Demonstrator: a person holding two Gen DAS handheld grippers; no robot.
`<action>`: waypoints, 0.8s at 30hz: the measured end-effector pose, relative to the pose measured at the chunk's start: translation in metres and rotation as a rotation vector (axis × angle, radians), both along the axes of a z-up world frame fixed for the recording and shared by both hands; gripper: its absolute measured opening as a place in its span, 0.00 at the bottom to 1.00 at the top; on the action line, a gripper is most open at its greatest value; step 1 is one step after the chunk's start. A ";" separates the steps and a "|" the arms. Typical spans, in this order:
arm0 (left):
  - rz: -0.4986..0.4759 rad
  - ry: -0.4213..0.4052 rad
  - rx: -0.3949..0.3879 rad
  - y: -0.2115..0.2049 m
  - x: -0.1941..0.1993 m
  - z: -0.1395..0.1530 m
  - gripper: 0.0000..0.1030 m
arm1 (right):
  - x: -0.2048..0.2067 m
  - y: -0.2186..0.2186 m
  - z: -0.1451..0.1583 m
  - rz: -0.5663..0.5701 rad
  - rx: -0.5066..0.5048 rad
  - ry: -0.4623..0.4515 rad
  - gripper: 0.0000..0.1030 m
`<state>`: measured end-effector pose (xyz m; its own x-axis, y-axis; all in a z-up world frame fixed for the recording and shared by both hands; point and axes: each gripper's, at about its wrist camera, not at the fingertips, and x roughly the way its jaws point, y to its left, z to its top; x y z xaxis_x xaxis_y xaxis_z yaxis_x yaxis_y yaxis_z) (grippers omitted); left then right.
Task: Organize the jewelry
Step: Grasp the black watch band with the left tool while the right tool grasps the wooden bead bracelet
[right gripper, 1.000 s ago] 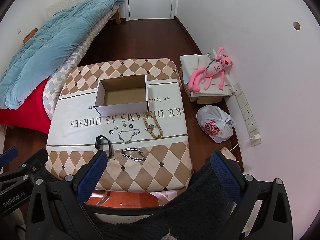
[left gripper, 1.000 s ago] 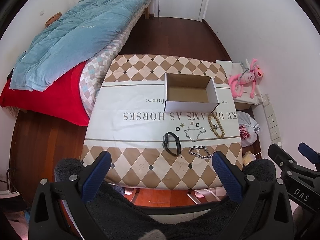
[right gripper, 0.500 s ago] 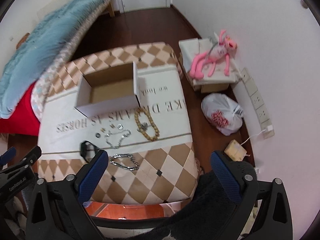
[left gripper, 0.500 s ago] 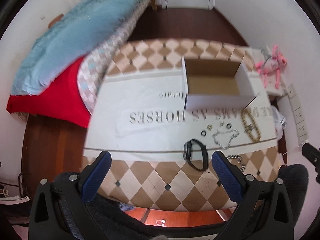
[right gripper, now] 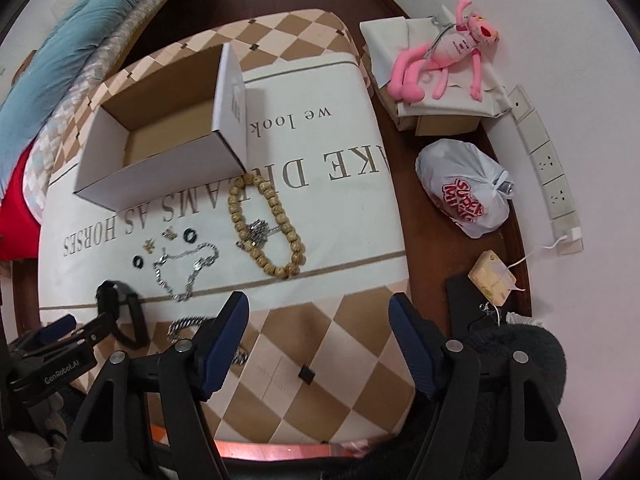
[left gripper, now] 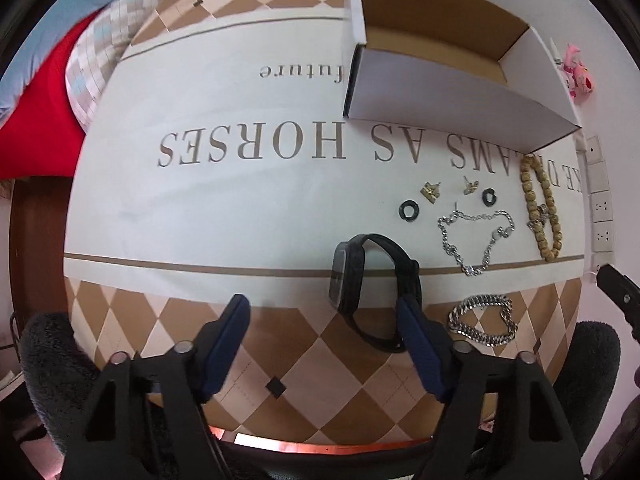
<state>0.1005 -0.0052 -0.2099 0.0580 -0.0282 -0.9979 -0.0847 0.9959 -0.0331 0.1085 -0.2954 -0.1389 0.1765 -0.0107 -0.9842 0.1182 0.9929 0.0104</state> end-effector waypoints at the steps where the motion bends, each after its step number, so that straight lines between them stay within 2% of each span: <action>1: 0.001 0.006 0.001 0.000 0.001 -0.003 0.68 | 0.003 0.001 -0.001 -0.001 0.002 0.006 0.71; 3: -0.004 0.015 0.003 0.000 0.001 -0.007 0.59 | 0.010 0.000 -0.010 -0.002 0.005 0.016 0.70; 5: -0.006 0.026 0.001 0.002 0.002 -0.012 0.37 | 0.017 0.000 -0.019 0.002 0.005 0.025 0.70; 6: -0.006 0.030 -0.010 0.002 0.002 -0.015 0.32 | 0.021 0.001 -0.023 0.004 0.002 0.030 0.70; 7: -0.004 0.031 -0.014 0.003 0.001 -0.016 0.23 | 0.024 0.001 -0.028 0.006 0.001 0.039 0.68; 10: -0.023 0.010 0.003 0.007 0.001 -0.016 0.13 | 0.032 0.005 -0.039 0.026 0.018 0.055 0.68; 12: -0.033 0.000 0.013 0.009 0.002 -0.015 0.11 | 0.036 0.013 -0.042 0.065 0.024 0.057 0.70; 15: -0.041 -0.012 0.029 0.013 0.006 -0.014 0.10 | 0.042 0.026 -0.050 0.133 0.010 0.062 0.78; 19: -0.050 -0.022 0.042 0.017 0.009 -0.011 0.10 | 0.047 0.039 -0.065 0.179 -0.045 0.084 0.78; 23: -0.050 -0.024 0.046 0.024 0.016 -0.006 0.10 | 0.048 0.043 -0.072 0.185 -0.035 0.093 0.73; 24: -0.048 -0.024 0.046 0.027 0.015 -0.005 0.10 | 0.049 0.044 -0.071 0.195 -0.036 0.087 0.67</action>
<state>0.1151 0.0217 -0.2144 0.0820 0.0140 -0.9965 -0.0363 0.9993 0.0110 0.1571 -0.2513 -0.2103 0.0928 -0.0204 -0.9955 -0.0773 0.9966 -0.0276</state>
